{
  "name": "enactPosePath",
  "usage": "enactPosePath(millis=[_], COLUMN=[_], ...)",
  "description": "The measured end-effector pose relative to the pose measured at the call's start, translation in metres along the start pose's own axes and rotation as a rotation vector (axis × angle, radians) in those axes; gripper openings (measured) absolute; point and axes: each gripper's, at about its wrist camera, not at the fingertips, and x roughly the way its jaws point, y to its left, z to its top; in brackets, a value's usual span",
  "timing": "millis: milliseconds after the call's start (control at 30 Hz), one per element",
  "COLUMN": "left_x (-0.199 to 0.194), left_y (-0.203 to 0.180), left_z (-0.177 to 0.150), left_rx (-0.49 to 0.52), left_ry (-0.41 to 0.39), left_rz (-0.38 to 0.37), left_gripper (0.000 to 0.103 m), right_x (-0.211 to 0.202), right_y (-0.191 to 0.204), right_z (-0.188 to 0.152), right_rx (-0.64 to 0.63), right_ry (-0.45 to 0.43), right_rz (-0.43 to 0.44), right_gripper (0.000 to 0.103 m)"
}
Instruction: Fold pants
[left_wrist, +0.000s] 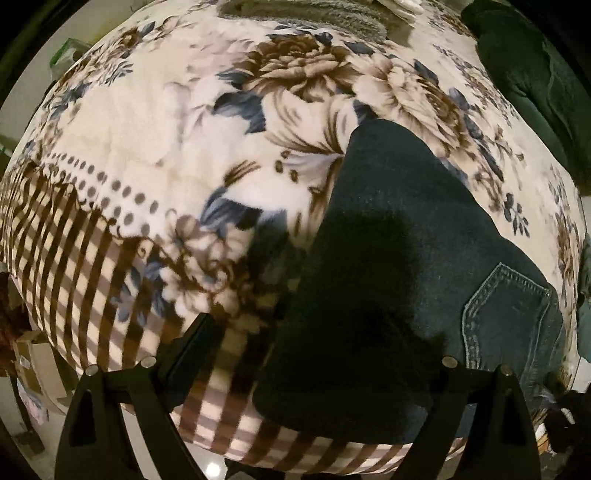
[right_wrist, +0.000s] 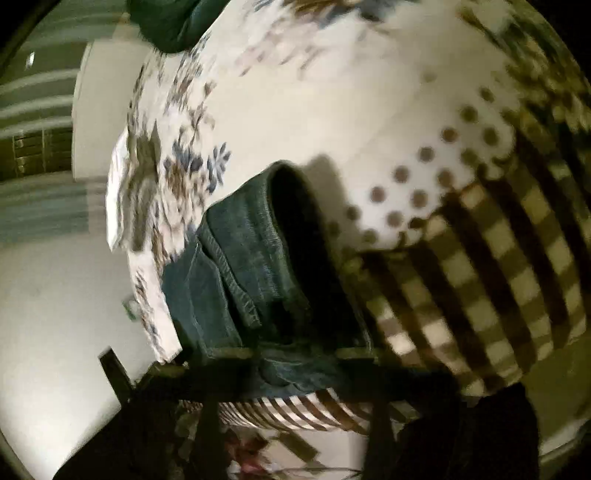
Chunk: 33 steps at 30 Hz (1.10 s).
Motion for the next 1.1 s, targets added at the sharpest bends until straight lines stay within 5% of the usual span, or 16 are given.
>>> enactPosePath(millis=[133, 300, 400, 500, 567, 700, 767, 833, 967, 1100], left_x=[-0.003, -0.004, -0.006, -0.008, -0.005, -0.001, -0.002, -0.001, 0.0, 0.002], left_y=[0.005, 0.01, 0.015, 0.022, 0.027, 0.035, 0.036, 0.034, 0.031, 0.025], left_z=[0.001, 0.003, 0.003, 0.005, 0.007, 0.009, 0.009, 0.01, 0.011, 0.012], left_rx=[-0.009, -0.004, -0.011, -0.023, -0.044, -0.098, -0.104, -0.096, -0.075, -0.062], left_ry=[0.005, 0.007, 0.007, 0.002, 0.01, 0.021, 0.022, 0.023, 0.033, 0.04], left_rz=[-0.016, -0.023, -0.031, -0.045, -0.062, -0.095, -0.1, -0.1, -0.119, -0.135], left_gripper=[0.092, 0.092, 0.092, 0.092, 0.092, 0.092, 0.092, 0.092, 0.092, 0.092], right_x=[-0.025, -0.001, 0.012, 0.012, 0.025, 0.068, 0.061, 0.053, 0.018, 0.012], right_y=[0.025, -0.008, -0.04, -0.055, -0.063, -0.069, -0.058, -0.038, 0.006, 0.003], right_z=[-0.007, -0.007, -0.003, -0.001, -0.006, -0.012, -0.009, -0.006, -0.002, 0.009], right_rx=[-0.081, -0.076, 0.059, 0.141, 0.173, 0.221, 0.195, 0.133, -0.035, -0.065], right_ry=[-0.015, 0.122, 0.17, 0.17, 0.229, 0.314, 0.211, 0.145, 0.018, -0.01], right_rz=[0.017, -0.17, -0.125, 0.104, 0.226, 0.244, 0.238, 0.196, 0.152, 0.073], right_gripper=[0.012, 0.014, 0.039, 0.083, 0.095, 0.093, 0.052, 0.032, 0.029, 0.028])
